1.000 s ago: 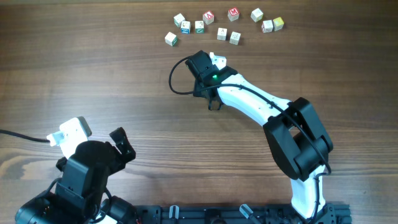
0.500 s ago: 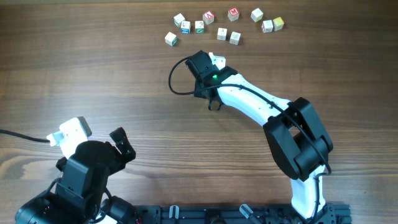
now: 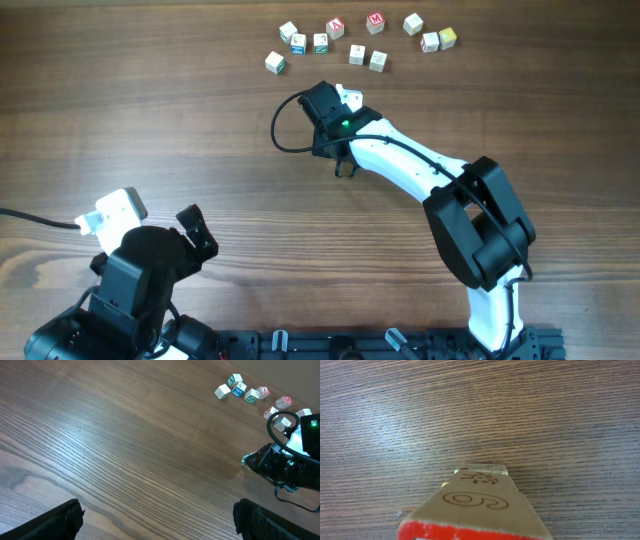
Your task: Form a tower
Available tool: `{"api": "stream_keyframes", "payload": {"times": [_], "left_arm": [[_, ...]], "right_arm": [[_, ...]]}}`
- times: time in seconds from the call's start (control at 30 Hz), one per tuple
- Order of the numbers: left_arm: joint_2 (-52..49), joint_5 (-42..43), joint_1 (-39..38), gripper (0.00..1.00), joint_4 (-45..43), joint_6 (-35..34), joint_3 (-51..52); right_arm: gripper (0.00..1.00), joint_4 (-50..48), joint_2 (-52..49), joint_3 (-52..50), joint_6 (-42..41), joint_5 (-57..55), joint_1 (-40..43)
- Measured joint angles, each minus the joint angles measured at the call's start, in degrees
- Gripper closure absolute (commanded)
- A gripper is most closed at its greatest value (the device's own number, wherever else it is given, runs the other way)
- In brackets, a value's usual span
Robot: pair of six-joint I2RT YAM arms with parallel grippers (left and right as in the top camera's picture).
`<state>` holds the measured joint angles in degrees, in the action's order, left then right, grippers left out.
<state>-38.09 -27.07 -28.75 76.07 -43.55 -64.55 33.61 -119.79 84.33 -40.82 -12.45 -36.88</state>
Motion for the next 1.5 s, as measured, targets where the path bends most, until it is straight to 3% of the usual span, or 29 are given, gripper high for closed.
{"api": "stream_keyframes", "payload": {"times": [0.07,0.23,0.37,0.53,0.83,1.13,1.37,1.5], "left_arm": [[0.0,0.0,0.0,0.00,0.0,0.0,0.0],[0.0,0.0,0.0,0.00,0.0,0.0,0.0],[0.0,0.0,0.0,0.00,0.0,0.0,0.0],[0.0,0.0,0.0,0.00,0.0,0.0,0.0],[0.0,0.0,0.0,0.00,0.0,0.0,0.0],[0.0,0.0,0.0,0.00,0.0,0.0,0.0],[0.0,0.0,0.0,0.00,0.0,0.0,0.0],[0.0,0.0,0.0,0.00,0.0,0.0,0.0]], "right_arm": [[0.60,0.0,0.0,0.0,0.0,0.0,0.0],[0.21,-0.2,0.0,0.0,0.3,0.0,0.0],[0.16,-0.3,0.0,0.0,0.4,0.2,0.0],[0.20,-0.3,0.0,0.0,1.1,0.2,0.0],[0.47,-0.1,0.0,0.0,1.6,0.3,0.0],[0.61,-0.2,0.0,0.0,1.7,0.4,0.0],[0.65,-0.2,0.0,0.0,1.7,0.4,0.0],[0.50,-0.2,0.0,0.0,1.7,0.4,0.0]]}}
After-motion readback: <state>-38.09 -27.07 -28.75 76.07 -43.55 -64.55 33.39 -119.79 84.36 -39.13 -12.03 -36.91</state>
